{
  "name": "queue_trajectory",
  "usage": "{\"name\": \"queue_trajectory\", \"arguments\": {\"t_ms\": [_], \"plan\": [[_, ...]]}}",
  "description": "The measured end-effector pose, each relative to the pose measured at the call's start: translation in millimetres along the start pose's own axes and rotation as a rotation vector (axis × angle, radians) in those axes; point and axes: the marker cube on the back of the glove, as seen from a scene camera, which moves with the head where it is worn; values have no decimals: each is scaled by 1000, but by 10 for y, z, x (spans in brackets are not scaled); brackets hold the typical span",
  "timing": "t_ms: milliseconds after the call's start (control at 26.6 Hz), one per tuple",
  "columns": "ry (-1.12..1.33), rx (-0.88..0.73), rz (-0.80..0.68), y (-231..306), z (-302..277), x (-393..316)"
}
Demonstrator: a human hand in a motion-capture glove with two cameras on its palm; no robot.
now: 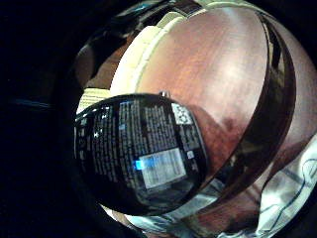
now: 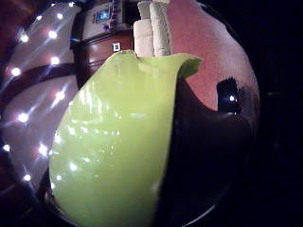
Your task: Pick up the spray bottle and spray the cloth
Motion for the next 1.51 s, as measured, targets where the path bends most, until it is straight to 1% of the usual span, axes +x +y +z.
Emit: {"name": "queue_trajectory", "arguments": {"t_ms": [113,264,301,452,565,753,1017,1205,1431,1507], "plan": [[-3,-32,-2,29,1,7],[45,-203,0,242,-97,81],[51,-222,2,274,-121,84],[80,-100,-4,221,-175,53],[114,-117,-12,355,-327,28],[293,-86,-38,579,-548,100],[569,-178,-95,1122,-1274,92],[662,-229,-105,1592,-1694,66],[770,-196,-109,2154,-2307,80],[833,-178,-117,2265,-2548,104]]}}
